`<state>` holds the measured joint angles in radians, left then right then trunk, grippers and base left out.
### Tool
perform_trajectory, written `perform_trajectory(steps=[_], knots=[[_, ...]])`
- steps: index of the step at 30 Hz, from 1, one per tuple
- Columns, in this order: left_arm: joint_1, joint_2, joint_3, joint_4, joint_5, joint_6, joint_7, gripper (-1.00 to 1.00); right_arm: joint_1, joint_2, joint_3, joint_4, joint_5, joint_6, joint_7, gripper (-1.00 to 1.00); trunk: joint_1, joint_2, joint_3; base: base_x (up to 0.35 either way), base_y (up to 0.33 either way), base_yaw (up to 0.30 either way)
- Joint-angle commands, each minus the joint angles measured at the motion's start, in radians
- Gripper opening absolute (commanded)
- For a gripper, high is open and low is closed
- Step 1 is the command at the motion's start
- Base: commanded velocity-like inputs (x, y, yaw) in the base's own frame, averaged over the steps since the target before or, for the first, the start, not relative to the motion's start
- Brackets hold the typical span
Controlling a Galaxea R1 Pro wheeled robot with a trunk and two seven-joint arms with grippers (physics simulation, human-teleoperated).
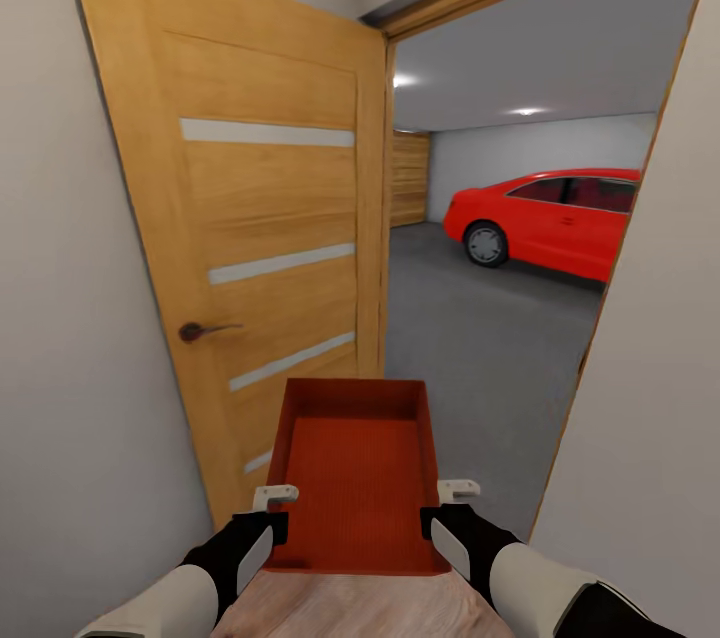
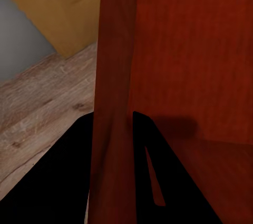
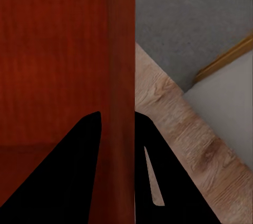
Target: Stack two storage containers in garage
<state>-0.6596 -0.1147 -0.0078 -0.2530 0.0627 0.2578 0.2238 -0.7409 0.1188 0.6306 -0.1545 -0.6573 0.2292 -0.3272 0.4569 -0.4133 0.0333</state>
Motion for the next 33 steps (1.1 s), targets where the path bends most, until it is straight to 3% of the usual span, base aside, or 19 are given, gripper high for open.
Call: perform_trajectory(steps=[1,9,16,23,33], knots=[[0.002,0.000,-0.016,0.001,-0.001,0.008,0.011,-1.00,-0.002,-0.001,-0.009,-0.002,0.033,-0.030,-0.010,-1.00,0.001,-0.001,0.000,0.215,0.182,-0.213],[0.002,0.001,-0.016,0.001,-0.002,0.008,0.011,-1.00,-0.002,-0.001,-0.009,-0.002,0.033,-0.030,-0.010,-1.00,0.001,-0.001,0.000,0.121,0.101,-0.225],[0.002,0.001,-0.015,0.001,-0.001,0.007,0.009,-1.00,-0.002,-0.001,-0.009,-0.002,0.033,-0.030,-0.010,-1.00,0.001,-0.001,0.000,0.024,0.018,-0.033],[0.002,0.001,-0.016,0.001,-0.001,0.006,0.008,-1.00,-0.002,-0.001,-0.009,-0.002,0.033,-0.030,-0.010,-1.00,0.001,-0.001,0.000,0.225,0.197,-0.028],[0.002,0.001,-0.016,0.002,-0.001,0.006,0.008,-1.00,-0.002,-0.001,-0.009,-0.002,0.033,-0.031,-0.010,-1.00,0.001,-0.001,0.000,0.231,0.197,-0.237]])
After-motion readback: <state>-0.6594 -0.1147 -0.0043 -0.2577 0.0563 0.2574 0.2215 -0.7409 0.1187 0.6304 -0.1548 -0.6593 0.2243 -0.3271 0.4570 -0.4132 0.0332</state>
